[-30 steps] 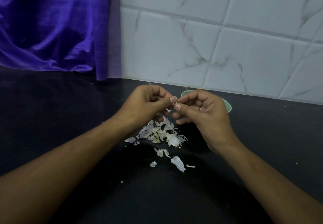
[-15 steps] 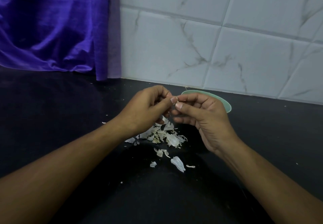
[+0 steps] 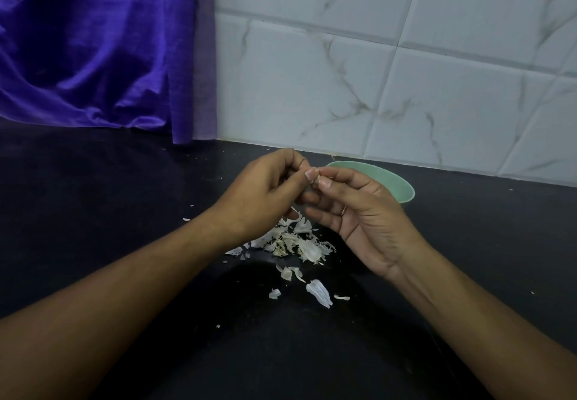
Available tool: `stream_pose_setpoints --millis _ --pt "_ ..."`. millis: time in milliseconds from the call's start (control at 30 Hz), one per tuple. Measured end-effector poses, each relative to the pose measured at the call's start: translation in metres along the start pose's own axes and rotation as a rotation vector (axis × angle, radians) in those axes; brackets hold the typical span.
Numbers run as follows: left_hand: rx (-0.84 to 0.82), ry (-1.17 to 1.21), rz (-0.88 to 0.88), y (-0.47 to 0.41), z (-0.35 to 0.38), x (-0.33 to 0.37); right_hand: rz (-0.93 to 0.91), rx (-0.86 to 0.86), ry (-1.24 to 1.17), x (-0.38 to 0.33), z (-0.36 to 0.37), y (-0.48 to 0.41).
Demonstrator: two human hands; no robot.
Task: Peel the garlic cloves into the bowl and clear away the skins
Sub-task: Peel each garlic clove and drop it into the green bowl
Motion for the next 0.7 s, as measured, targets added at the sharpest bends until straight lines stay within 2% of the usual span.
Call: stream_pose_setpoints --millis 233,400,533,700 --pt "-0.002 -0.168 0.051 0.003 0.001 0.005 0.063 -0.004 0.004 0.002 -0.001 0.001" --pt "-0.001 -0.200 0.059 0.003 0.002 0.007 0.077 -0.023 -0.081 0.003 -0.001 -0.001" --pt "-0.013 -0.110 0.048 0.003 0.003 0.006 0.063 -0.022 -0.081 0.002 -0.003 -0.002" --pt "0.011 0.070 -0.006 0.002 0.001 0.003 -0.050 0.010 0.022 -0.009 -0.007 -0.001"
Point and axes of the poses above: each hand's wrist, its own y-axis away from the middle knuckle, its own z-axis out of the palm, x = y × z, the point moved 7 cm from there along -y, towards the middle knuckle, and after that the axes turned 13 degrees about -x, right-handed, at the moved point
